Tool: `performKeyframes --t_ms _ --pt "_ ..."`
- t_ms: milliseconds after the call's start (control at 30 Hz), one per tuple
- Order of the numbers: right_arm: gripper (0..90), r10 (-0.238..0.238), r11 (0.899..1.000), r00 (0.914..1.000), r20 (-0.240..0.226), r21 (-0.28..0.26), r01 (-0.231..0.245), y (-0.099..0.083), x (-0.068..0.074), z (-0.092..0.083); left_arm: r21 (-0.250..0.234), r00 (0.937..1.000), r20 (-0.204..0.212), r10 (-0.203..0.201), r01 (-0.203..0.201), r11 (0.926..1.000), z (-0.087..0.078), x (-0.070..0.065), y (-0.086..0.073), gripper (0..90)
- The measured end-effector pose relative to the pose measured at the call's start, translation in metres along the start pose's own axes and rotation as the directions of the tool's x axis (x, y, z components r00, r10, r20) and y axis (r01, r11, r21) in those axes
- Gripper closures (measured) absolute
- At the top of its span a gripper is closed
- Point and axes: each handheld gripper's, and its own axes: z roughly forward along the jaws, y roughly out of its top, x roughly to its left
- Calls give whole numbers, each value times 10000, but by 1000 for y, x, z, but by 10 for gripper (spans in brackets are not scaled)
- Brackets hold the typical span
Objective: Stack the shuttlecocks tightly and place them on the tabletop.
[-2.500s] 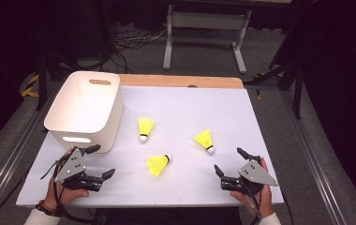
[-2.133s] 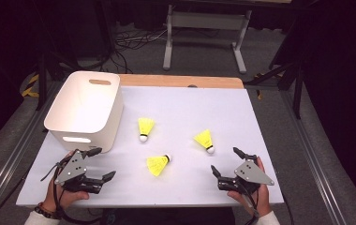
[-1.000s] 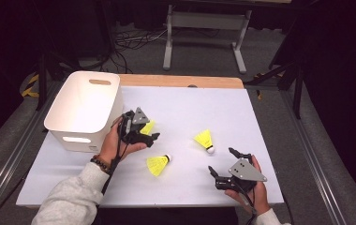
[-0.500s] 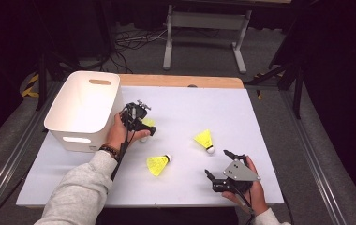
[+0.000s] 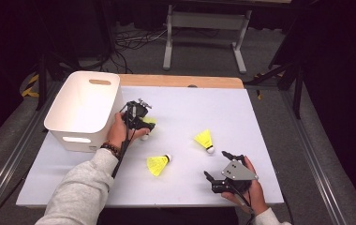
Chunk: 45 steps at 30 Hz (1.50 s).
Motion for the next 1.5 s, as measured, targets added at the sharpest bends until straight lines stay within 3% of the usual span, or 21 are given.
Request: performKeyframes --t_ms 100,167,233,267,467,667,767,800,900,1000,1100,1133,1267,1300,1433,1467,1500 --pt "107 18 10000 10000 -23 27 -18 0 0 1 -319 9983 -161 567 -572 9979 -4 -5 3 424" --pt "107 82 10000 9999 -85 39 -82 -1 -1 1 -431 9943 -14 1063 -1062 9934 -4 -9 5 402" --pt "107 45 9999 10000 -66 118 -44 -1 0 2 -359 9895 -159 1439 -1444 9889 -2 -13 7 392" --pt "107 55 9999 10000 -72 143 -54 -2 0 2 -268 9870 -3 1608 -1608 9866 -2 -14 7 391" --pt "107 38 9999 10000 -85 106 -37 -2 -1 2 -98 9811 598 1838 -1836 9830 0 -16 6 364" --pt "108 -41 9999 10000 -41 104 41 -2 -1 1 -319 9790 1075 1734 -1709 9848 0 -19 3 373" --pt "109 12 9999 10000 -90 162 -11 -2 -1 2 -330 9780 906 1880 -1857 9820 -1 -20 4 409" --pt "109 12 9999 10000 -90 162 -11 -2 -1 2 -403 9793 558 1945 -1924 9805 -4 -20 4 409" --pt "110 -11 9998 10000 -88 181 13 -2 0 2 -619 9809 73 1942 -1934 9792 -8 -18 5 429" --pt "110 -14 9997 9999 -118 240 17 -2 0 3 -607 9731 -590 2227 -2262 9722 -11 -17 6 409" --pt "110 -42 9994 9999 -97 347 45 -3 0 4 -554 9696 -779 2318 -2364 9701 -12 -18 8 413" --pt "110 -43 9993 9999 -101 367 46 -3 0 5 -405 9609 -1026 2574 -2625 9641 -11 -18 8 414" --pt "110 -60 9992 9999 -132 403 66 -3 1 5 183 9439 -1241 3061 -3063 9518 -5 -22 8 421" --pt "110 -99 9989 9999 -127 460 105 -3 1 6 434 9376 -1219 3255 -3226 9455 -2 -23 9 421" --pt "110 -102 9977 9999 -129 662 110 -4 1 8 363 9354 -1347 3270 -3252 9450 1 -25 9 397" --pt "110 -141 9973 9998 -130 722 150 -4 1 8 337 9360 -1290 3274 -3258 9448 2 -25 9 397" --pt "111 -121 9971 9998 -139 751 131 -5 1 8 295 9409 -1121 3196 -3183 9475 2 -25 9 377"
